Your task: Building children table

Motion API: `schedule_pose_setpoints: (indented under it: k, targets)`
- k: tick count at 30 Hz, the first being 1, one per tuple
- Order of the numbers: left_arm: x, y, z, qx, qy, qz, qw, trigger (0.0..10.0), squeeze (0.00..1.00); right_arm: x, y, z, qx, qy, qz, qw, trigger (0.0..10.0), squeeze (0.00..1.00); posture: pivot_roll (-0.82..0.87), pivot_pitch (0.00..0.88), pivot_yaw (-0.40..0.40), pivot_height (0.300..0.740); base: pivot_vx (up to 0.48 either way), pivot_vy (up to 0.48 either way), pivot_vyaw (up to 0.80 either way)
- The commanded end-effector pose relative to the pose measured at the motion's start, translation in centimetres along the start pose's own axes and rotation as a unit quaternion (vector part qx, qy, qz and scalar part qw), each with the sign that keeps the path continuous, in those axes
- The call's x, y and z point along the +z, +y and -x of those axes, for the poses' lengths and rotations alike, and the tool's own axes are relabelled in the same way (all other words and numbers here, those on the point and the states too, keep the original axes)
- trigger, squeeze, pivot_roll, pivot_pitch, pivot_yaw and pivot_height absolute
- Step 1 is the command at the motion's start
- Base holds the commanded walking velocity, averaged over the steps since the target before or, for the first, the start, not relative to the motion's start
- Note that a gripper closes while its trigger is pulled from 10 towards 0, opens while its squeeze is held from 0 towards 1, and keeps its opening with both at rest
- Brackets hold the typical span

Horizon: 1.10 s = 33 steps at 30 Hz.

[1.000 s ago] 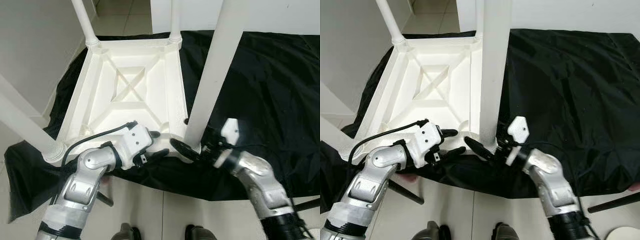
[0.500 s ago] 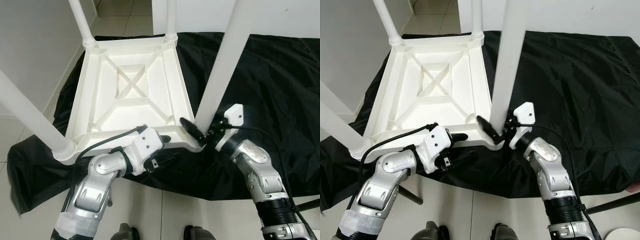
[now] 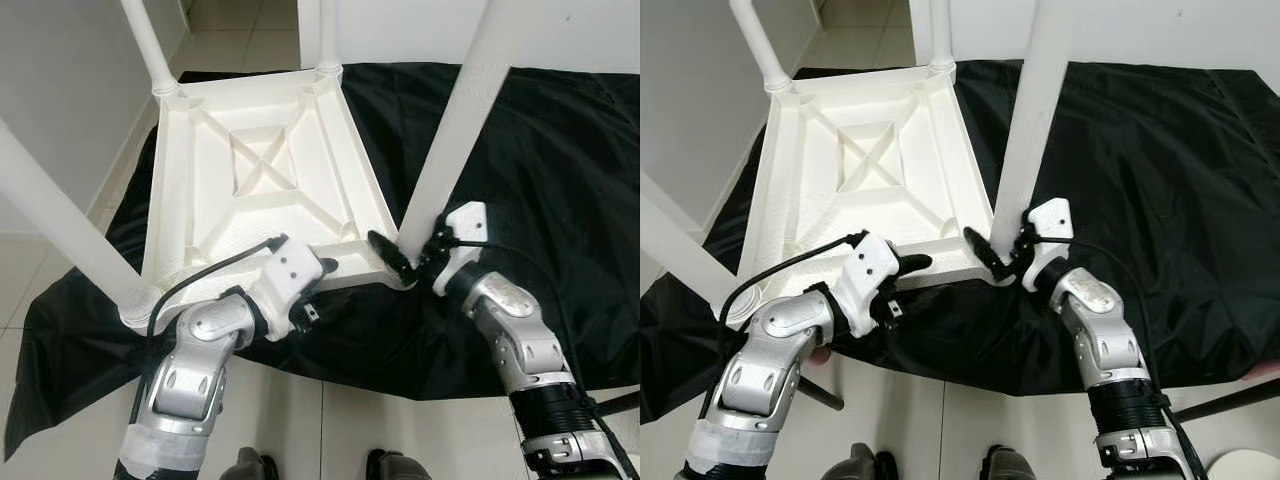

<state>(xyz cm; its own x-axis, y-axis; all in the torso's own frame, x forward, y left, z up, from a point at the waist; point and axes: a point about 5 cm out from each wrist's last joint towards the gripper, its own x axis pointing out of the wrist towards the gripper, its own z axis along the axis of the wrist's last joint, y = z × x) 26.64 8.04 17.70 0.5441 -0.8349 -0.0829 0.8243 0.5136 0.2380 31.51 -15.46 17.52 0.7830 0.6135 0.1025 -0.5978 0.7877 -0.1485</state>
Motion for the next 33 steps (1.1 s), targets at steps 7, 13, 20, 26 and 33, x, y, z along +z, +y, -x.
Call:
schedule_pose_setpoints:
  k: [7,13,20,26,33]
  targets:
    - [0.4,1.5,0.7,0.132,-0.002,-0.021,0.991,10.0,0.0,0.3,0.1,-0.4,0.034,0.008,0.044,0.998,10.0,0.0,-0.08,0.14,0.065,0.74,0.0,0.0,0.0]
    - [0.6,1.6,0.6,0.151,0.001,-0.029,0.988,10.0,0.0,0.7,-0.3,-0.2,0.06,0.017,0.071,0.995,10.0,0.0,-0.09,0.146,0.065,0.74,0.0,0.0,0.0]
    - [0.6,1.7,0.9,0.149,0.001,-0.023,0.989,10.0,0.0,0.6,-0.3,-0.2,0.054,0.012,0.067,0.996,0.0,0.0,-0.08,0.151,0.076,0.74,0.0,0.0,0.0]
    - [0.6,1.7,1.0,0.154,0.001,-0.023,0.988,10.0,0.0,0.0,-0.8,-0.1,0.009,0.026,0.055,0.998,0.0,0.0,-0.07,0.158,0.071,0.74,0.0,0.0,0.0]
    - [0.6,1.2,0.9,0.164,0.0,-0.012,0.986,10.0,0.0,-0.9,-0.9,-0.5,-0.105,0.04,-0.002,0.994,10.0,0.0,-0.06,0.163,0.065,0.74,0.0,0.0,0.0]
